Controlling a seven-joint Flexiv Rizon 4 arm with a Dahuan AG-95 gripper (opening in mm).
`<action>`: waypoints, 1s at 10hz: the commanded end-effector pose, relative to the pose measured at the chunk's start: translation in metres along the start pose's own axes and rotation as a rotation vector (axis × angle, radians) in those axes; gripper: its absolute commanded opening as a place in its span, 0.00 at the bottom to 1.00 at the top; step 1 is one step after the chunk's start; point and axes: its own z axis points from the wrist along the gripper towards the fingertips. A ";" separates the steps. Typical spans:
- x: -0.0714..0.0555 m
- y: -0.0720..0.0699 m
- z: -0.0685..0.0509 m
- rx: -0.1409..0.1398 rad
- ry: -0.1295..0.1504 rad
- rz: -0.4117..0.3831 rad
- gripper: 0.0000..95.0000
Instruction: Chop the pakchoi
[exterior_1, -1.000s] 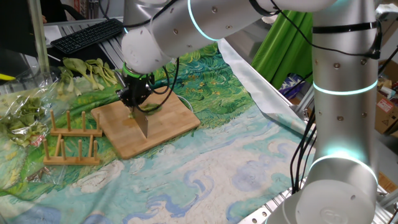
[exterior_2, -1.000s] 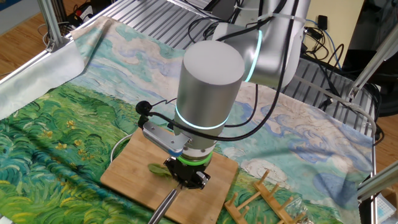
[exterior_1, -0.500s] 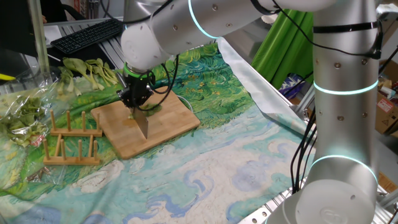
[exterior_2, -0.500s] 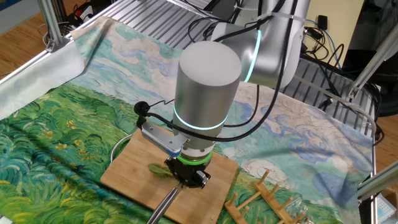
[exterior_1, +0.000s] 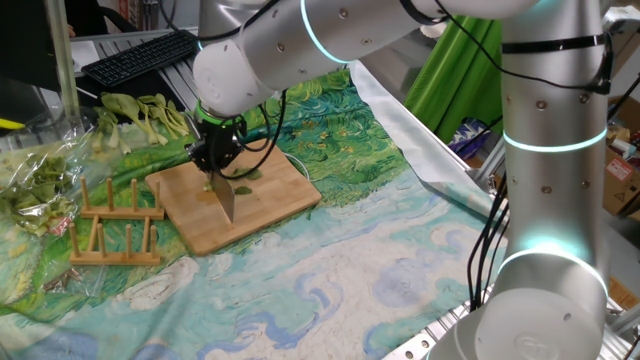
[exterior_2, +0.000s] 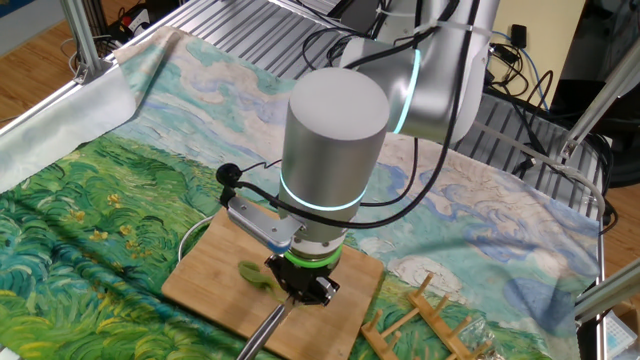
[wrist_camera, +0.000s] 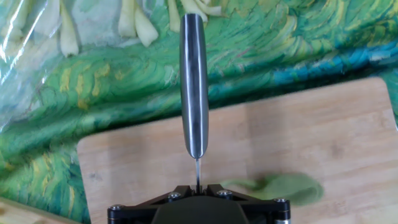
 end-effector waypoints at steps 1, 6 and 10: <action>-0.001 0.000 0.002 0.007 0.009 -0.003 0.00; 0.003 -0.003 -0.012 0.019 0.035 -0.002 0.00; 0.000 -0.014 -0.019 0.022 0.044 -0.015 0.00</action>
